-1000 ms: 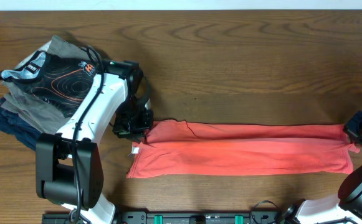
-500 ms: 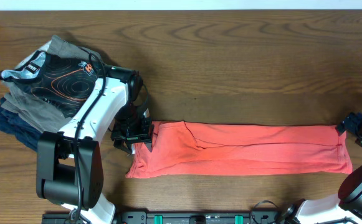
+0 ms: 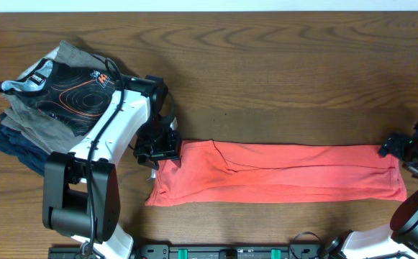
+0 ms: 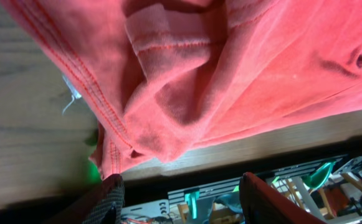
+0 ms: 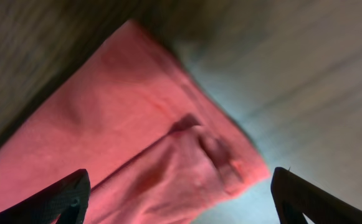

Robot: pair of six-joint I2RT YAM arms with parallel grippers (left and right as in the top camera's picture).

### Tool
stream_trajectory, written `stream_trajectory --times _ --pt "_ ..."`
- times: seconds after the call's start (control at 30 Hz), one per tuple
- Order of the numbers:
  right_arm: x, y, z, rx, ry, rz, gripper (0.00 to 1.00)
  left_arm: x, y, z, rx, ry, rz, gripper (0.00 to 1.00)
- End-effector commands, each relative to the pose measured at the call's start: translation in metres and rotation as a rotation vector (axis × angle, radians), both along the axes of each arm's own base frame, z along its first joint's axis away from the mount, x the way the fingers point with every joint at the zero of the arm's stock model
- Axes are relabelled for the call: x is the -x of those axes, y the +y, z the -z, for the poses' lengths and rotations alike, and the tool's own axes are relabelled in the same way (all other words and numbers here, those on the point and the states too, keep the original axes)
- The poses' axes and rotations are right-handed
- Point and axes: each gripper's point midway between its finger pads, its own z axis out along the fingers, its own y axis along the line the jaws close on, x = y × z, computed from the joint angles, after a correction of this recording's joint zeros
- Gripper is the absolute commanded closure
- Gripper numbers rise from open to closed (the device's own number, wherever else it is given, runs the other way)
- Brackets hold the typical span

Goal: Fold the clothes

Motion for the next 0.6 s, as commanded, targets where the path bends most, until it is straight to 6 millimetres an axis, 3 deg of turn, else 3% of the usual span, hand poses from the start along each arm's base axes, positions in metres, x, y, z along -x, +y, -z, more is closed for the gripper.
stream_trajectory --times 0.0,0.2,0.57 --pt "0.009 0.011 0.018 -0.047 -0.005 -0.087 0.09 -0.001 -0.002 0.003 0.011 -0.002 0.004 0.40" --pt "0.012 0.009 0.037 -0.019 -0.026 -0.086 0.03 -0.003 -0.003 0.003 0.013 -0.008 0.004 0.40" --pt "0.005 0.001 0.039 0.009 -0.064 -0.095 0.02 -0.009 -0.004 0.005 -0.001 -0.024 -0.050 0.41"
